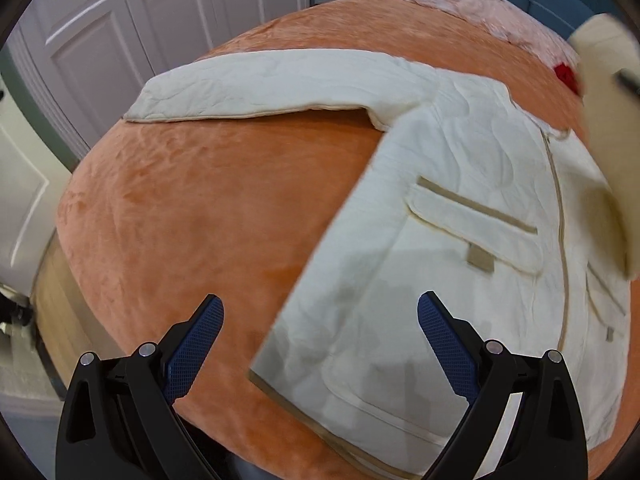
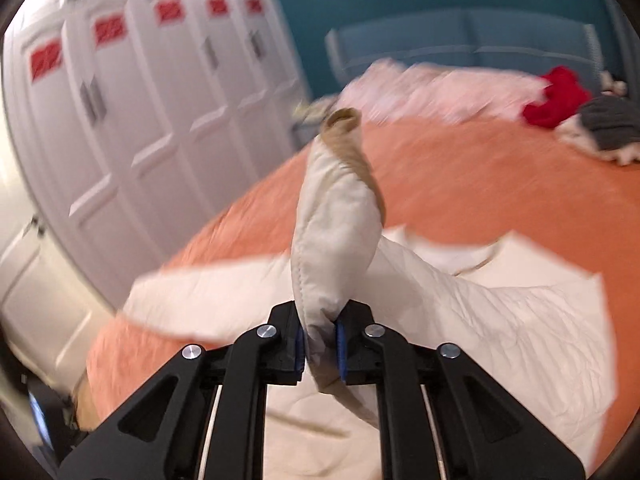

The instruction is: Fold large clothes

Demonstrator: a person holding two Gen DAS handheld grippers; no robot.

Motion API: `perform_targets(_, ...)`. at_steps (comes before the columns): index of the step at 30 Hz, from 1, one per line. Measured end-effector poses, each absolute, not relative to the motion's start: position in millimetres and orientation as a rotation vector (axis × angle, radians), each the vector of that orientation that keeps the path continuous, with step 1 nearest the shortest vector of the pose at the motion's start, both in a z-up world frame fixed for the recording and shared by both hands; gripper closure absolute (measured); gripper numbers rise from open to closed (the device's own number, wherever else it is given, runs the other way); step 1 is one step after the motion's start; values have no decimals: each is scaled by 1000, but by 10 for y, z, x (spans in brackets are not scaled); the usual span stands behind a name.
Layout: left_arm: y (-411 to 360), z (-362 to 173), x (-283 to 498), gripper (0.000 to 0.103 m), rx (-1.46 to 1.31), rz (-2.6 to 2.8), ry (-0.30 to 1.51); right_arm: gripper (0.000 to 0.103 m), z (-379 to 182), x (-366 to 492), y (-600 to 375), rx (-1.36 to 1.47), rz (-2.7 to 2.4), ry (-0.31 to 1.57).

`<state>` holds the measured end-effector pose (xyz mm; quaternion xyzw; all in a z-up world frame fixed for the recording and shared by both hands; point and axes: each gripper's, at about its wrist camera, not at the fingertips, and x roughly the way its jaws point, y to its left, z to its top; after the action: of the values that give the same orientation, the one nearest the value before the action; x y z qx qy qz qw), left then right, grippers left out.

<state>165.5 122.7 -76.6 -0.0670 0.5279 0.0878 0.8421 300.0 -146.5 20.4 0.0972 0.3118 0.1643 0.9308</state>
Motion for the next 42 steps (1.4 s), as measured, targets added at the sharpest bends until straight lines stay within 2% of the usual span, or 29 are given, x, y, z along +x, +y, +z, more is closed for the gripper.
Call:
perform_targets(4,1356,-687,1750,7,-203,153,1094,80,-437,3085,-1072,175,368,775)
perform_targets(5,1363,-656,1792,7,-212,138,1087,74,-508,2986,-992,174,374,791)
perform_targets(8,1318,-586,1938,7,-249,79,1072,66,-639,2875,-951,183,378,821)
perform_targets(12,1182,-569,2218,7,-348,-22,1071,42,-602,2605,-1204,317,385,777)
perform_targets(16,964,-591,2501,7,-487,-112,1079,41,-557,2285,-1686,396,296,758)
perform_targets(19,758,-669,2665,7,-482,-111,1088,41,-630,2089,-2145,442,177,770)
perform_targets(25,615,-1085,2857,7,-615,-111,1179,41,-919,1813,-3178,583,-96,785)
perform_targets(29,662,-1252,2853,11,-728,-96,1194,40,-1089,1807,-3667,707,-189,756)
perform_targets(31,640,-1211,2872,33,-718,-110,1178,40,-1216,1886,-3881,806,-203,739)
perform_targets(32,596,-1182,2909,52,-690,-127,1185,42,-1295,1958,-3987,866,-202,732)
perform_targets(33,558,-1147,2943,70,-661,-136,1186,51,-1343,2023,-4059,899,-197,726)
perform_targets(34,529,-1104,2964,83,-630,-136,1179,57,-1379,2090,-4105,923,-195,723)
perform_targets(35,492,-1037,3005,95,-585,-133,1166,68,-1416,2199,-4143,936,-190,730)
perform_targets(36,472,-987,3041,95,-563,-142,1149,85,-1407,2271,-4148,931,-184,738)
perform_targets(38,453,-787,3093,96,-518,-167,1075,94,-1277,2395,-4118,859,-179,737)
perform_targets(42,436,-536,3115,96,-393,-152,977,96,-826,2300,-3971,694,-177,601)
